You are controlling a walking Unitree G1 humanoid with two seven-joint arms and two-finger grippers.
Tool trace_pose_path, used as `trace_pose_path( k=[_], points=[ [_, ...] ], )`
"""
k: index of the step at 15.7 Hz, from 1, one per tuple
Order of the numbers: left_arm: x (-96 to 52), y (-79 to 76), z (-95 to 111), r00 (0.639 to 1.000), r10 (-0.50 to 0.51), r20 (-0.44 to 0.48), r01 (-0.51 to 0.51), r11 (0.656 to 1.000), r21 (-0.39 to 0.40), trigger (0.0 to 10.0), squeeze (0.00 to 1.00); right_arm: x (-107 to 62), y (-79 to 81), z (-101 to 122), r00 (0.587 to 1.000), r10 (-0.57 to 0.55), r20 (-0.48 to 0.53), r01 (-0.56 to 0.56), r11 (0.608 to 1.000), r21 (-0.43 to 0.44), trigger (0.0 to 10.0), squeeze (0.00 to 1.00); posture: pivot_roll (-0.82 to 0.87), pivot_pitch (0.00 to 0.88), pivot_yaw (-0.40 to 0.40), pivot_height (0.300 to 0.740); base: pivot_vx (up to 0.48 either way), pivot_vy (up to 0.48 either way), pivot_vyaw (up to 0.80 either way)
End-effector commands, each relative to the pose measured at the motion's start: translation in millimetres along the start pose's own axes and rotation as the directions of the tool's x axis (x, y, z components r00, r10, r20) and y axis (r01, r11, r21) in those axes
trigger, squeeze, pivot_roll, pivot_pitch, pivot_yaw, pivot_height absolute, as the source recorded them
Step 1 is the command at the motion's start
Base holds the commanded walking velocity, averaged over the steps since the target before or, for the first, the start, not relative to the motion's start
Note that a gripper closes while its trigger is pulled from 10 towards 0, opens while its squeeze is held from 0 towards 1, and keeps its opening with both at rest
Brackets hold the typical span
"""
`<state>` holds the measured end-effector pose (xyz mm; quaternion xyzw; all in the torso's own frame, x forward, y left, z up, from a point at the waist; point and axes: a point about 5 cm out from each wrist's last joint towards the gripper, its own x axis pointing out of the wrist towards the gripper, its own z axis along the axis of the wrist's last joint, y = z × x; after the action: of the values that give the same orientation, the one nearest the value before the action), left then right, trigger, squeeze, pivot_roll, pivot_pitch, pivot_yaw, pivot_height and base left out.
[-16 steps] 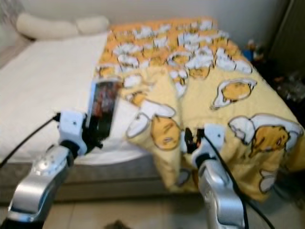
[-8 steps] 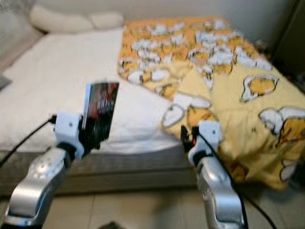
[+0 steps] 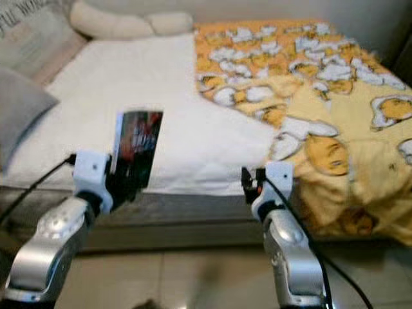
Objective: Clean up the room
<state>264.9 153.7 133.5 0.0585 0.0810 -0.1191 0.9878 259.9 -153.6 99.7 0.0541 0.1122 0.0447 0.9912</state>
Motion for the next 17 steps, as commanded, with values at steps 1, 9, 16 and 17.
trace_pose_path(
  k=[1,9,16,17],
  points=[
    [-4.4,11.7,8.1,0.999,0.039,0.036,-0.040,0.999,0.032,10.0,0.00,0.8,9.3,1.1,0.999,0.034,0.011,-0.035,0.999,0.009,10.0,0.00,0.04,0.000,0.056,0.740,0.000,0.480,0.00],
    [-8.3,9.0,8.4,0.998,0.045,0.045,-0.047,0.999,0.029,10.0,0.00,2.5,11.8,1.4,0.997,0.071,0.021,-0.071,0.997,-0.010,10.0,0.00,0.05,0.000,0.050,0.740,0.000,0.480,0.00],
    [-8.8,8.7,9.3,0.996,0.079,0.039,-0.079,0.997,-0.020,10.0,0.00,3.9,10.4,1.6,0.997,0.076,0.018,-0.076,0.997,-0.017,10.0,0.00,0.05,0.000,0.038,0.740,0.000,0.206,0.00],
    [-8.3,8.5,10.8,0.996,0.063,0.057,-0.063,0.998,-0.008,10.0,0.00,4.1,10.8,1.6,0.997,0.081,0.015,-0.081,0.997,-0.018,10.0,0.00,0.05,0.000,0.035,0.740,0.000,0.000,0.00]
  ],
)
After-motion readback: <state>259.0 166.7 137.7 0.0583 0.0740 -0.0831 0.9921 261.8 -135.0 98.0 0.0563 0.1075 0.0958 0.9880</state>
